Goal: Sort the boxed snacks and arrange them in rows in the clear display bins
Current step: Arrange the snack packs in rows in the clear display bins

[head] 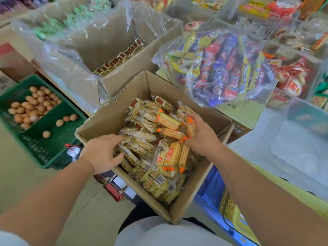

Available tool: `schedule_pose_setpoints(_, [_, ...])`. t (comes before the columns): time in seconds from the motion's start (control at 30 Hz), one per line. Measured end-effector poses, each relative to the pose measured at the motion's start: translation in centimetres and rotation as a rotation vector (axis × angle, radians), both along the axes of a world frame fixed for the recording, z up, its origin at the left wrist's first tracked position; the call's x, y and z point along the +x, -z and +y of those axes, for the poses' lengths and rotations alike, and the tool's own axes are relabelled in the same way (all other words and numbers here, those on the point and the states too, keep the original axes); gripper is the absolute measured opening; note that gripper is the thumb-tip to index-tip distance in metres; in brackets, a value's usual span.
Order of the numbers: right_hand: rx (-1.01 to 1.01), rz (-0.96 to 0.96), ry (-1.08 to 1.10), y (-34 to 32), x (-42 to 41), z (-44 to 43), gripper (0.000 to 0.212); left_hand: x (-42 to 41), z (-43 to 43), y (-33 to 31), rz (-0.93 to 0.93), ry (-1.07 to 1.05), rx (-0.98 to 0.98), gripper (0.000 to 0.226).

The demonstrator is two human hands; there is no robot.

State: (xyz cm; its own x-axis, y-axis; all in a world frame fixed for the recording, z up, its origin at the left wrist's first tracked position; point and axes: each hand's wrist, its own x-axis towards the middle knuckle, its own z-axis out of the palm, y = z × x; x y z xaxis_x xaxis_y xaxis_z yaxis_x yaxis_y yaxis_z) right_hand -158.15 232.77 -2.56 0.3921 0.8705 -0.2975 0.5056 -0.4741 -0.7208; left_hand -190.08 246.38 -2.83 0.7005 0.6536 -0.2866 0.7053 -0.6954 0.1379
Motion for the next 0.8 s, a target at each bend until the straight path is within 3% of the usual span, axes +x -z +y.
schedule_pose_setpoints(0.07, [0.04,0.042,0.05,0.2,0.1,0.0,0.092,0.3,-0.2,-0.1,-0.03,-0.061,-0.066,0.07])
schedule_pose_setpoints(0.17, [0.095,0.058,0.096,0.5,0.1,-0.2,0.091,3.2,-1.3,-1.5,-0.214,-0.239,-0.232,0.092])
schedule_pose_setpoints(0.23, [0.117,0.057,0.111,0.4,-0.1,-0.4,0.09,6.8,-2.9,-1.8,-0.216,-0.129,-0.16,0.107])
schedule_pose_setpoints(0.37, [0.128,-0.008,0.126,-1.0,-0.7,-1.1,0.084,13.7,-6.1,-0.9,-0.12,0.163,0.062,0.114])
schedule_pose_setpoints(0.57, [0.195,-0.118,0.368,-3.3,-1.1,-4.1,0.072,16.7,-2.8,1.7,-0.004,0.25,-0.005,0.121])
schedule_pose_setpoints(0.7, [0.285,-0.009,0.63,-4.5,-2.0,-6.5,0.069,17.8,0.5,1.5,0.18,0.398,-0.061,0.13])
schedule_pose_setpoints(0.8, [0.342,0.032,0.743,-5.0,-3.3,-8.3,0.07,19.0,1.8,0.8,0.196,0.479,0.006,0.122])
